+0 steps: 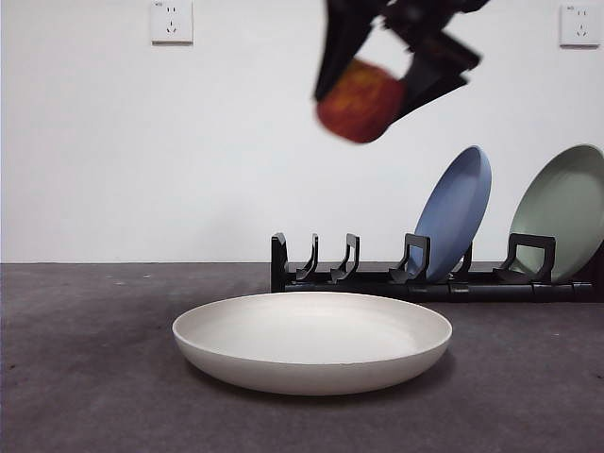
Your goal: Take the yellow plate from the plate rack,put the plate on the table,take the apple from the table,put the apple in the plate
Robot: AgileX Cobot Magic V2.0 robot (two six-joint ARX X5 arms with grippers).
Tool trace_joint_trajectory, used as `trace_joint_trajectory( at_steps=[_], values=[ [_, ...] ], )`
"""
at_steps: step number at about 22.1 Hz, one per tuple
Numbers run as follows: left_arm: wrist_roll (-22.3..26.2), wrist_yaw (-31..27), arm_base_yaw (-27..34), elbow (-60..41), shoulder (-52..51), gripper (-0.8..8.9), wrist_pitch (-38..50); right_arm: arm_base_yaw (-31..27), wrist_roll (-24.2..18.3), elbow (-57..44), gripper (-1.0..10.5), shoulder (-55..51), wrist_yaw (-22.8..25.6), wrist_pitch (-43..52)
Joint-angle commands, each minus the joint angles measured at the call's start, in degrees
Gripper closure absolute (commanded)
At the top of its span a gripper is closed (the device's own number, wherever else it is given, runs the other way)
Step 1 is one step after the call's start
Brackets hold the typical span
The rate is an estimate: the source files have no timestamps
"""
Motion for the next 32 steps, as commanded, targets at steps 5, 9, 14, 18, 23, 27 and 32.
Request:
trace_joint_trajectory(
  at_steps=[5, 9, 14, 18, 23, 27, 32],
  values=[
    [-0.70, 0.04, 0.15, -0.28, -0.20, 8.22, 0.33, 5.73, 1.55, -0.26, 9.6, 13.68, 2.27, -1.05],
    [-0.70, 0.02, 0.15, -0.28, -0.20, 8.22, 0.28, 7.15, 1.25, -0.28, 9.6, 19.71, 3.41, -4.17],
    [-0.70, 0.00, 0.15, -0.28, -0.20, 8.22, 0.31, 7.91, 1.29, -0.31, 9.6, 21.11, 4.70, -4.46],
    [-0.70, -0.02, 0.15, -0.28, -0.20, 8.22, 0.31, 7.87, 1.29, -0.31, 9.3, 21.14, 4.72, -6.34],
    [-0.68, 0.00, 0.15, -0.28, -0.20, 8.22, 0.33, 7.87, 1.29, -0.31, 5.3, 21.14, 4.72, -6.95],
    [-0.70, 0.02, 0.15, -0.28, -0.20, 8.22, 0.28, 7.87, 1.27, -0.31, 4.3, 21.09, 4.72, -6.88],
    [-0.70, 0.00, 0.15, -0.28, -0.20, 8.22, 0.28, 7.87, 1.27, -0.26, 4.2, 20.98, 4.72, -6.99]
  ],
)
